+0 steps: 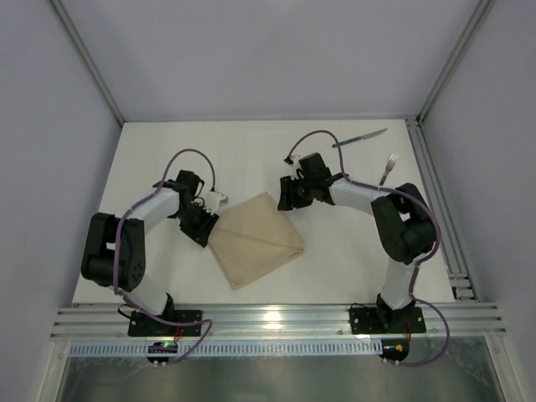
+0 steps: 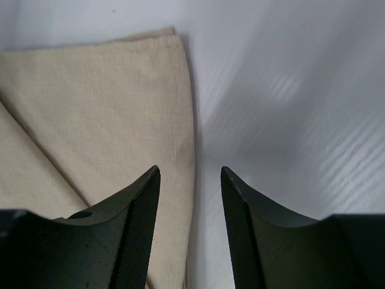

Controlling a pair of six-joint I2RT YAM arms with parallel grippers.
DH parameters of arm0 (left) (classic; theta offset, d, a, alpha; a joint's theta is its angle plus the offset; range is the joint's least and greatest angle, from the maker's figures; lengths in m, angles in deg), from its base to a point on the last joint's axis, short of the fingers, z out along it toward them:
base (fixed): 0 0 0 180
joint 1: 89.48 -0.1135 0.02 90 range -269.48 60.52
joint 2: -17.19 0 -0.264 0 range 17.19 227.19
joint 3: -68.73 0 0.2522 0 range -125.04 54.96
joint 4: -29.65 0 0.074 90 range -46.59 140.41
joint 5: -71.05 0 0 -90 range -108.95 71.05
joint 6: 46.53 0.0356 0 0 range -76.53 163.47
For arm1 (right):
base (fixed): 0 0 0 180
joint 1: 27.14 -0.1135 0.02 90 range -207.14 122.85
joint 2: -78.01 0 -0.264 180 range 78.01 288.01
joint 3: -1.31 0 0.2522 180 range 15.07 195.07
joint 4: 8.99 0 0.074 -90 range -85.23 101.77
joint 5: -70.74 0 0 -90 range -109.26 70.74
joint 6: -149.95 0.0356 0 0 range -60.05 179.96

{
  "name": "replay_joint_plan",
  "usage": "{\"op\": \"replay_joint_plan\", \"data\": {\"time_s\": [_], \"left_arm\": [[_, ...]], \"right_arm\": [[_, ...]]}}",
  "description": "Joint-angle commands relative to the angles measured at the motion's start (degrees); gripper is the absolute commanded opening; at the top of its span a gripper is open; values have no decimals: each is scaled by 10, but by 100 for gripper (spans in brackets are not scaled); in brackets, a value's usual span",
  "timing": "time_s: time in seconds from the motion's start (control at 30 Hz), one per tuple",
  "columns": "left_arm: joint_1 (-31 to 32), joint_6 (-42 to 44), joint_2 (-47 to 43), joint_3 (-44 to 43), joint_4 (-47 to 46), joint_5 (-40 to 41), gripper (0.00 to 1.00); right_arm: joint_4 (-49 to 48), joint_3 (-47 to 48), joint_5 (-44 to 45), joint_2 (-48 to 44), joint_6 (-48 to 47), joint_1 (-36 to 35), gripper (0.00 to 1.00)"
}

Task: Fold the napkin into a case and place the utensils inside
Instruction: Rotate the upper triangle-folded napkin at the center of the board.

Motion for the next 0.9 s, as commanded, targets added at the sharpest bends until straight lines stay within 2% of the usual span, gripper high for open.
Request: {"op": "replay_joint_plan", "data": {"time_s": [0.0,0.13,0.37,0.57,0.77,0.87], "left_arm": [[3,-4,25,5,-45,7,40],[4,-12,57,8,-79,27,38],[6,-47,121,-34,-135,62,29],[7,-55,179,-113,-168,86,23],[8,-52,217,-214,-179,89,24],[7,-43,208,-241,-166,96,24]], "right_arm": [[-14,57,-9,51,25,1,49],[-15,71,-12,87,40,1,44],[-39,49,9,75,75,6,34],[-84,-4,11,17,106,23,34],[-50,-15,33,-44,74,24,39],[-31,-34,44,-93,47,24,39]]}}
